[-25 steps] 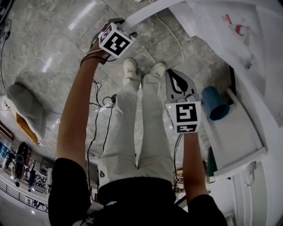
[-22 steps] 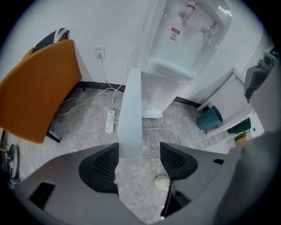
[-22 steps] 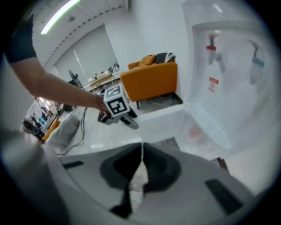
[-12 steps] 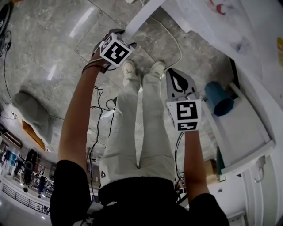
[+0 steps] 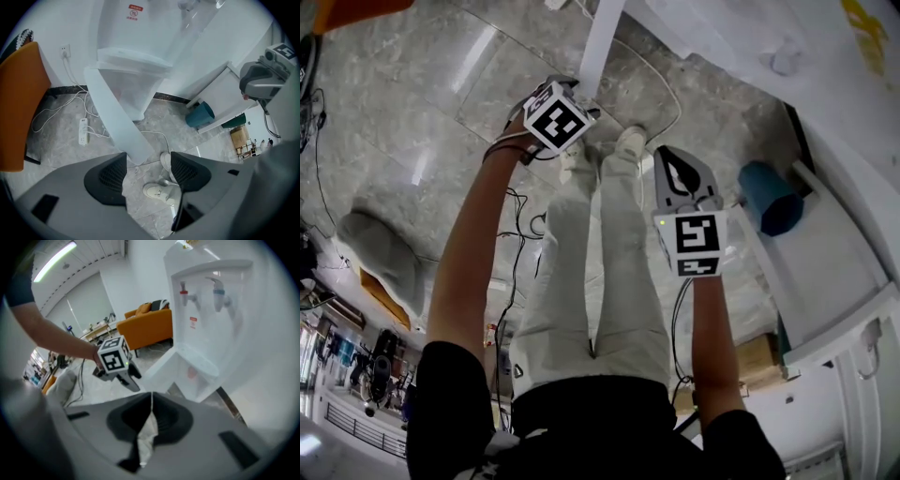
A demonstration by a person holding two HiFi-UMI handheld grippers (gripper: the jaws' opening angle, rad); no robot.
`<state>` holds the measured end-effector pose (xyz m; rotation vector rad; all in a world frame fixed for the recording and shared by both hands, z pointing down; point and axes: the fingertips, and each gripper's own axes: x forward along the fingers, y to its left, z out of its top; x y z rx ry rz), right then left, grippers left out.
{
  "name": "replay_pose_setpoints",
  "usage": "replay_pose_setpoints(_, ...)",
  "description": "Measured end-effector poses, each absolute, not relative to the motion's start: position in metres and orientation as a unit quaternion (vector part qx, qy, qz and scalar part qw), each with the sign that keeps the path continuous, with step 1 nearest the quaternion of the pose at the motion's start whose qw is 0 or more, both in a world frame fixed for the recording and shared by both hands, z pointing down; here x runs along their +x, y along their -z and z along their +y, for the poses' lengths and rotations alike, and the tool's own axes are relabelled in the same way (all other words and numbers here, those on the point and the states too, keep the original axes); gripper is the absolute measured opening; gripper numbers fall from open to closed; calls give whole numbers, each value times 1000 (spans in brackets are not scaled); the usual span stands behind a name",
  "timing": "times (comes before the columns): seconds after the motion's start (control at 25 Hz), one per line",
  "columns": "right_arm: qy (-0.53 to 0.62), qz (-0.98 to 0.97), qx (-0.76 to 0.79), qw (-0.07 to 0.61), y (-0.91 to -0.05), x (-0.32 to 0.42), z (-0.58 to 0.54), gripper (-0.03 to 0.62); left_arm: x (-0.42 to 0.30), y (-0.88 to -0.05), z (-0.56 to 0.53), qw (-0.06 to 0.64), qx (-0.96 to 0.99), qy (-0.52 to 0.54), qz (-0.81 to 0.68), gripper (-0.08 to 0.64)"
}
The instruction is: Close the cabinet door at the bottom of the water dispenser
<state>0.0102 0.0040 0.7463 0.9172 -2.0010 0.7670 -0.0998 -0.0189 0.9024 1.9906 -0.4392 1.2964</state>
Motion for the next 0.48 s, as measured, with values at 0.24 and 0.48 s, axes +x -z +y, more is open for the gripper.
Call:
replay_pose_setpoints(0.24, -316, -773, 394, 384, -748, 35, 10, 35, -66, -900, -13, 339, 780, -510, -129, 293)
replay_pose_setpoints(0.48, -325, -760, 417, 377, -749, 61, 16, 35, -32, -902, -5, 333, 782, -518, -97, 293)
